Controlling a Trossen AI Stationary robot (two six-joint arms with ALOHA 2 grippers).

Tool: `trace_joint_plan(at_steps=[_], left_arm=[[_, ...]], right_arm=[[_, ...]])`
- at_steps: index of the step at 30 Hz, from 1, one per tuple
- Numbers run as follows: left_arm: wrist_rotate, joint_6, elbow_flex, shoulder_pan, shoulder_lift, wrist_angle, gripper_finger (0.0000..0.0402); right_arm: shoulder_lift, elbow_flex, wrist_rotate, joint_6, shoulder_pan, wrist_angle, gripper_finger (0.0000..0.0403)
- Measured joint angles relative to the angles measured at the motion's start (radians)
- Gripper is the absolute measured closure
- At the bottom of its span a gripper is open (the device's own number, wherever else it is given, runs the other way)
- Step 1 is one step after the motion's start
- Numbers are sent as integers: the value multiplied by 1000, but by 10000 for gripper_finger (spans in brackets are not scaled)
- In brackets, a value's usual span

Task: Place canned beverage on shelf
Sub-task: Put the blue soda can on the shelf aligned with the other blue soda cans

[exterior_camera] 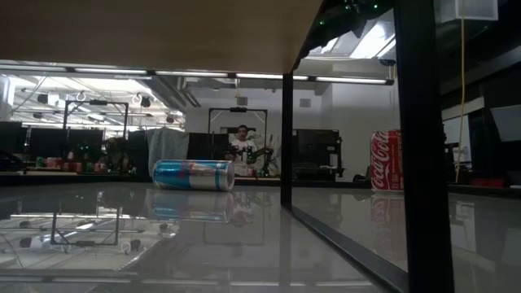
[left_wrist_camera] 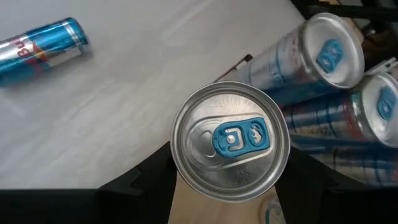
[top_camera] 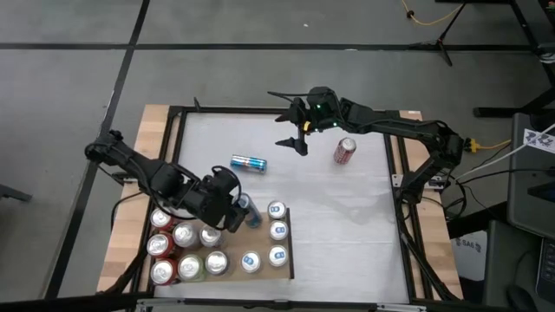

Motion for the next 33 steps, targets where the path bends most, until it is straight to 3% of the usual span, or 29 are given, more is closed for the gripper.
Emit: trace_joint_plan(at_steps=[19, 33], left_arm=[[4, 157, 0, -45, 27, 32, 189], [5, 158, 0, -46, 27, 31, 188]], right_arm=[[0, 0, 29, -1, 87, 1, 18], [0, 0, 37, -1, 117, 2, 18]])
